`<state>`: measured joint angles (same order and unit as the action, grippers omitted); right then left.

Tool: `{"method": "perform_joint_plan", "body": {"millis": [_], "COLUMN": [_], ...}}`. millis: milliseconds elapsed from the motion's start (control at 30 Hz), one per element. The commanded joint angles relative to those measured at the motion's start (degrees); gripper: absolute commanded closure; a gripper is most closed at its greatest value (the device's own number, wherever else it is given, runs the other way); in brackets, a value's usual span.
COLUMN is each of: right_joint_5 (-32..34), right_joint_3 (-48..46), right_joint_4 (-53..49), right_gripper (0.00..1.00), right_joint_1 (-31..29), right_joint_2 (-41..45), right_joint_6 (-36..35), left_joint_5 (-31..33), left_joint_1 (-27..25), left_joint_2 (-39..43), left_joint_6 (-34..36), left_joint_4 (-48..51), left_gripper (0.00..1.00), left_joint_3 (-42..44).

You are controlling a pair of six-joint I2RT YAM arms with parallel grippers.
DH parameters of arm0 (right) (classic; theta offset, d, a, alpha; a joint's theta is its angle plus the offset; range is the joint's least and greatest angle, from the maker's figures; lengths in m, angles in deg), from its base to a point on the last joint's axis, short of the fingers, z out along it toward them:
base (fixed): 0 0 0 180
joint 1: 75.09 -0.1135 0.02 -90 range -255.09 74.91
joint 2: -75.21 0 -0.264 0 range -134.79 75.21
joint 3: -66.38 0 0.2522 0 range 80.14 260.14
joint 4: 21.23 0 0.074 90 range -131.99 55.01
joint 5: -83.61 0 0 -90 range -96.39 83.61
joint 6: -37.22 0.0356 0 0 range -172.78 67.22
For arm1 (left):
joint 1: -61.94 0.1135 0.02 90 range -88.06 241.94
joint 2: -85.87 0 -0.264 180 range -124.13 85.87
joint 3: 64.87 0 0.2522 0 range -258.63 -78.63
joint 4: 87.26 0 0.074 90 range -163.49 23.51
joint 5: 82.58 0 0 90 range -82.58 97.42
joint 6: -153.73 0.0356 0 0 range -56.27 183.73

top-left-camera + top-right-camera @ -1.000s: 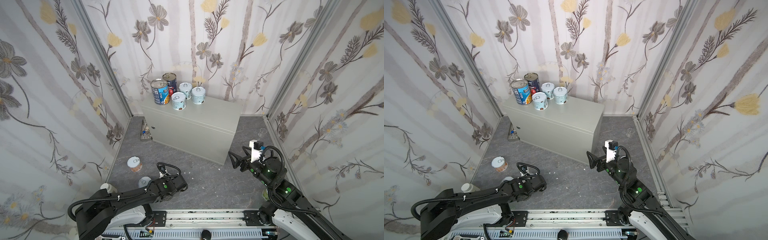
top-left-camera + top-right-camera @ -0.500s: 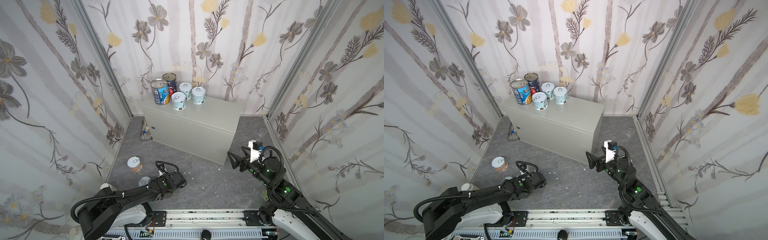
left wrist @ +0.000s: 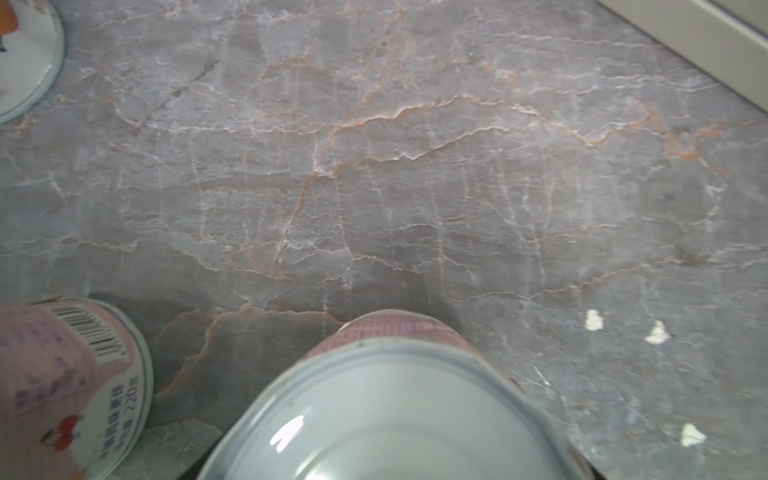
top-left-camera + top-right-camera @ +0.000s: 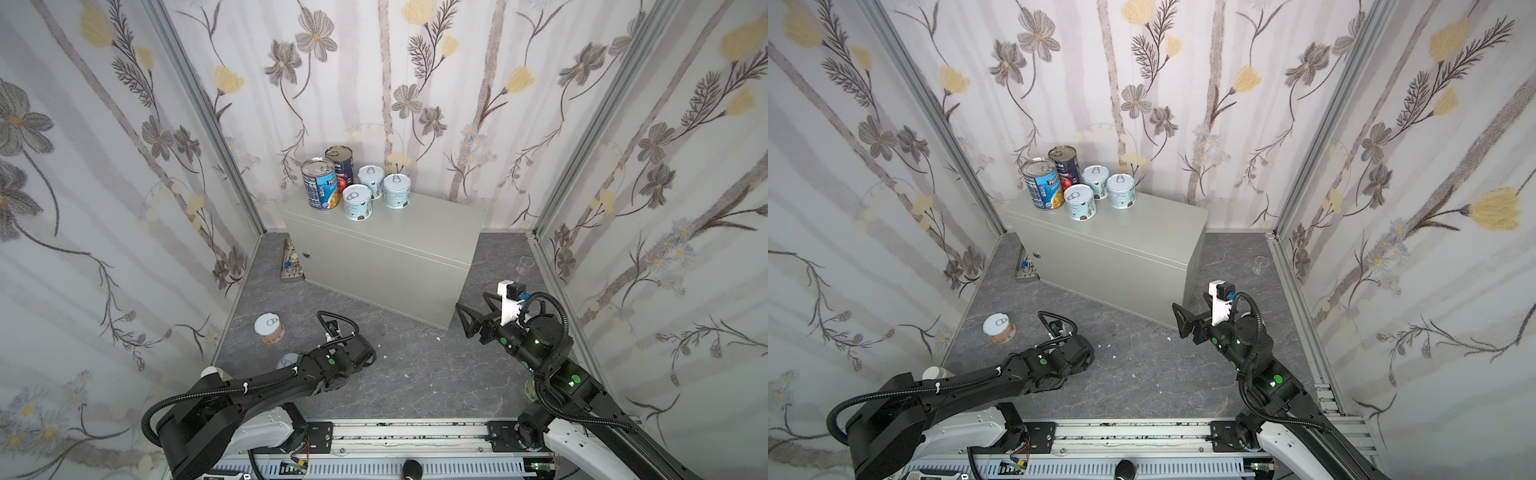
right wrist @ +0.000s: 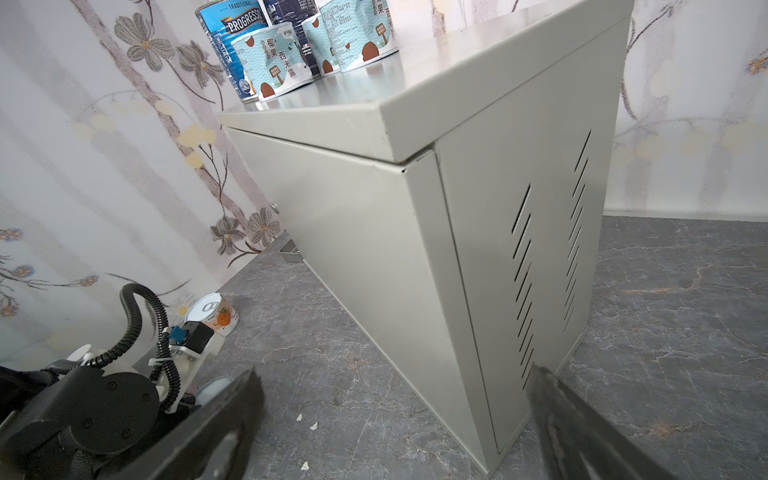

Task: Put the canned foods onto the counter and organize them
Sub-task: 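Lift the pink can with left gripper up onto the cabinet top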

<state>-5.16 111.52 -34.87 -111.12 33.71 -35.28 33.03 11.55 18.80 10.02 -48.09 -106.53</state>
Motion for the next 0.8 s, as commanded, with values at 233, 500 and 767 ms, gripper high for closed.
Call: {"method": "perform_joint_plan", "body": {"millis": [233,500,767], "right_joint_5": [-0.7,-0.4,0.0], "right_joint_3": [0.2,0.8,2.2], "right_joint_4": [1.5,0.0,-1.5], "right_gripper": [0.01,0.01,0.01], "right_joint_1": [0.0,0.0,0.0], "right_joint_2": [0.5,1.0,0.3], "right_joint_6": [0.2,0.1,0.2], "left_joint_5": [-1.5,-1.5,-2.5], "left_joint_1": [-0.1,-0.2,-0.6], "left_joint_2": [-0.3,-0.9,-0.4], "left_joint_6": [8.0,14.4,19.4], "left_joint_4": [5.8,16.2,25.8], "left_gripper": [0.4,0.4,0.41], "left_joint_3": [-11.5,-23.5,-34.6]}}
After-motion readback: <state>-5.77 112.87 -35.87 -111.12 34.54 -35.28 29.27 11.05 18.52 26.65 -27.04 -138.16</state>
